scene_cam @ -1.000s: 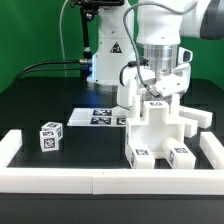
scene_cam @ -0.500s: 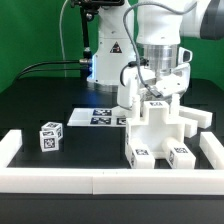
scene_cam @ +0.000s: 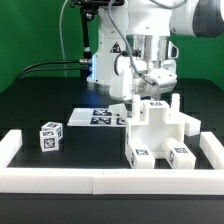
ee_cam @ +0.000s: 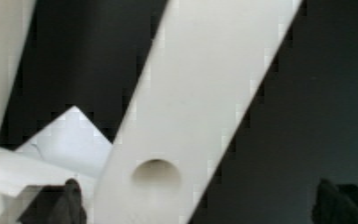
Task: Assemble chair
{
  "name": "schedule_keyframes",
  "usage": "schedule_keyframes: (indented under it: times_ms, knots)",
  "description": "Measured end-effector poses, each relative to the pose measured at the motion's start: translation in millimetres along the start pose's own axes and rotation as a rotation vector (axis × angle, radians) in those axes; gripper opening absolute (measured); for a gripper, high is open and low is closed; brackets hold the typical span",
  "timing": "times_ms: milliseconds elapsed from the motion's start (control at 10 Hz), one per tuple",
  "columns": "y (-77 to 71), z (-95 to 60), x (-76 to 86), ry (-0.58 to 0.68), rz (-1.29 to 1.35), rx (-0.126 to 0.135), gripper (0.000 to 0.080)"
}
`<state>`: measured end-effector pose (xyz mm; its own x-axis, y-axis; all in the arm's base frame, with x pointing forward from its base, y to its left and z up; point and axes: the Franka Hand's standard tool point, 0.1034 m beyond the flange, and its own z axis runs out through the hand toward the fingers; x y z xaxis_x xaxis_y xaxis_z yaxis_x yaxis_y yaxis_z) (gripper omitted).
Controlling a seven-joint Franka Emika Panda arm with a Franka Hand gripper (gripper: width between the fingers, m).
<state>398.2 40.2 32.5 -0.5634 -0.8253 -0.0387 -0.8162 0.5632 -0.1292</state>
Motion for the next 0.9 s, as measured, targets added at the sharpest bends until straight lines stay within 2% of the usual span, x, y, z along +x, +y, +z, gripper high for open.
schedule_keyframes:
  times_ms: [200,500,700,900]
  knots:
    - [-8.9,2.6,2.9,0.002,-0.099,0.003,0.0649]
    - [-12.6,1.8,6.6,0.007,-0.123,0.014,0.0649]
    - [-22.4,-15.1,3.3,-0.035,-0.176,0.044,0.0649]
    - [-26.1,-31.0,-9.0,-0.075,-0.434,0.064,0.0649]
